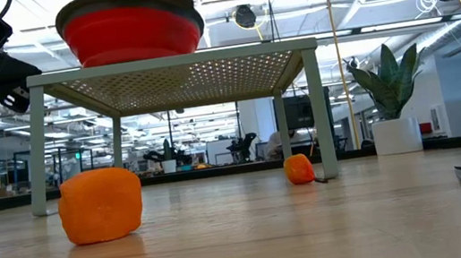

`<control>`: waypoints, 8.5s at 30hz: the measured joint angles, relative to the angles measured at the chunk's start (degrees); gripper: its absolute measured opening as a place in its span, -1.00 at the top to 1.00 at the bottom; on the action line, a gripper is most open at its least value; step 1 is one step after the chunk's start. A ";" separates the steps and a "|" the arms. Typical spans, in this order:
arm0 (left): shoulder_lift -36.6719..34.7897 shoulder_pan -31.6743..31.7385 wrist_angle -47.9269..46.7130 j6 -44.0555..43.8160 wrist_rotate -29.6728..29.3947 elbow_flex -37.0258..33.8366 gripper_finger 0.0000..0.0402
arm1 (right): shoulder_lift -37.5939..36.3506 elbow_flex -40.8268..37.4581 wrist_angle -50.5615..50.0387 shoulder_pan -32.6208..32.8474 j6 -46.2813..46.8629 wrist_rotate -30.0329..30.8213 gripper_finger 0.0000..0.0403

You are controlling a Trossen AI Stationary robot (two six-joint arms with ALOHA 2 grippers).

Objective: Pick & Place Fruit
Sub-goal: Put the pomegranate into the red strainer bowl on the shelf

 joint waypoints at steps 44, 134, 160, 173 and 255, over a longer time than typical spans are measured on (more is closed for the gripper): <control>0.00 0.00 -0.04 -0.20 -0.07 0.00 0.88 | 13.04 3.65 -0.62 -1.58 -15.69 4.77 -0.94; 31.23 -3.26 41.96 -8.11 8.09 19.08 0.88 | -9.68 3.54 51.57 -13.54 -61.71 50.81 0.10; 73.94 -18.76 33.72 35.89 -15.06 52.13 0.88 | -10.21 3.52 51.38 -14.34 -62.79 40.33 0.11; 77.94 -21.14 28.65 52.39 -21.40 60.20 0.50 | -10.23 3.52 51.09 -14.36 -50.58 29.47 0.10; 82.66 -19.08 27.74 57.27 -20.94 61.05 -0.41 | -5.27 3.44 63.58 -27.37 -9.03 0.16 0.11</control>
